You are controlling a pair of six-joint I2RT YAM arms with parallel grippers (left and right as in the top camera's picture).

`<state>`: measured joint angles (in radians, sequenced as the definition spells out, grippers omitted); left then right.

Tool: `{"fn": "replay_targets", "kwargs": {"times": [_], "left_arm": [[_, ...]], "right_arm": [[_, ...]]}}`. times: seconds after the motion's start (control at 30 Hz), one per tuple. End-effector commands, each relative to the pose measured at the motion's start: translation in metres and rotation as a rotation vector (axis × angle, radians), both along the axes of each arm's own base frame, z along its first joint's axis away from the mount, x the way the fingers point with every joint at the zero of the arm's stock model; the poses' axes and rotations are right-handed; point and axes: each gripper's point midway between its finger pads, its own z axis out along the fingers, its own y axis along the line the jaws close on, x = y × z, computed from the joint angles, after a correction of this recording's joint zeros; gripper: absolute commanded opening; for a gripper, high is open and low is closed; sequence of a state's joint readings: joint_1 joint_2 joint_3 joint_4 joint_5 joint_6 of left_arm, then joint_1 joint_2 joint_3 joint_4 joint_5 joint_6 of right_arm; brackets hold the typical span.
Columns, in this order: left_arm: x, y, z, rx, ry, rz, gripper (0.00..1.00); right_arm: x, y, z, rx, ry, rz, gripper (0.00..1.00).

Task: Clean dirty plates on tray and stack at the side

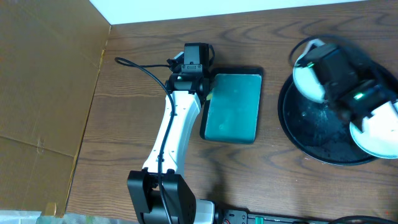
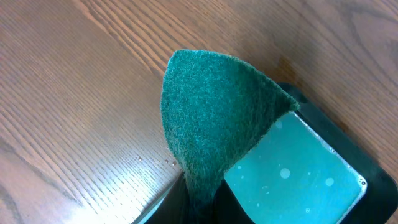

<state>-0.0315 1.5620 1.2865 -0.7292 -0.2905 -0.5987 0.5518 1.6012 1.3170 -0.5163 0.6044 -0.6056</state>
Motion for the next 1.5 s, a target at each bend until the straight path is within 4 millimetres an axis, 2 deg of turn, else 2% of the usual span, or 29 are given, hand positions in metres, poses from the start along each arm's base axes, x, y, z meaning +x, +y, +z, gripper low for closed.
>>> {"fn": "replay_targets", "kwargs": {"times": [0.0, 0.17, 0.2, 0.23, 0.33, 0.37, 0.4, 0.57, 0.67, 0.8, 1.07, 1.33, 1.37, 1.4, 1.47], "left_arm": [[-0.003, 0.003, -0.004, 0.006, 0.011, 0.011, 0.07], [-0.003, 0.003, -0.004, 0.006, 0.010, 0.011, 0.07], [-0.003, 0.003, -0.004, 0.006, 0.010, 0.011, 0.07], [-0.003, 0.003, -0.004, 0.006, 0.011, 0.011, 0.07], [-0.003, 0.003, -0.004, 0.005, 0.011, 0.011, 0.08], [-0.003, 0.003, -0.004, 0.005, 0.010, 0.011, 0.06], [-0.003, 0.003, -0.004, 0.005, 0.010, 0.011, 0.07], [-0.003, 0.003, -0.004, 0.006, 0.010, 0.011, 0.07], [-0.003, 0.003, -0.004, 0.006, 0.010, 0.011, 0.07], [-0.003, 0.003, -0.004, 0.006, 0.010, 0.011, 0.07], [-0.003, 0.003, -0.004, 0.005, 0.010, 0.011, 0.08], [-0.002, 0.003, -0.004, 0.006, 0.007, 0.011, 0.07], [-0.002, 0.003, -0.004, 0.006, 0.007, 0.011, 0.07], [-0.002, 0.003, -0.004, 0.006, 0.007, 0.011, 0.07], [-0.002, 0.003, -0.004, 0.006, 0.007, 0.011, 0.07]], "right_arm": [[-0.001, 0.009, -0.013, 0.359, 0.114, 0.010, 0.01], [0.009, -0.022, -0.022, 0.554, 0.182, -0.063, 0.01], [0.012, -0.029, -0.023, 0.601, 0.184, -0.094, 0.07], [0.015, -0.035, -0.026, 0.632, 0.187, -0.122, 0.16], [0.029, -0.053, -0.038, 0.711, 0.182, -0.219, 0.25], [0.036, -0.055, -0.045, 0.746, 0.188, -0.235, 0.34], [0.041, -0.053, -0.053, 0.773, 0.206, -0.223, 0.38], [0.063, -0.030, -0.107, 0.857, 0.298, -0.156, 0.44], [0.073, -0.017, -0.135, 0.885, 0.329, -0.120, 0.44], [0.086, -0.005, -0.160, 0.881, 0.315, -0.076, 0.44], [0.086, 0.010, -0.178, 0.757, 0.318, 0.078, 0.46], [0.086, 0.011, -0.202, 0.744, 0.344, 0.078, 0.48], [0.087, 0.011, -0.204, 0.743, 0.342, 0.080, 0.47], [0.088, 0.011, -0.203, 0.742, 0.337, 0.084, 0.41], [0.090, 0.012, -0.201, 0.744, 0.323, 0.089, 0.18]]}}
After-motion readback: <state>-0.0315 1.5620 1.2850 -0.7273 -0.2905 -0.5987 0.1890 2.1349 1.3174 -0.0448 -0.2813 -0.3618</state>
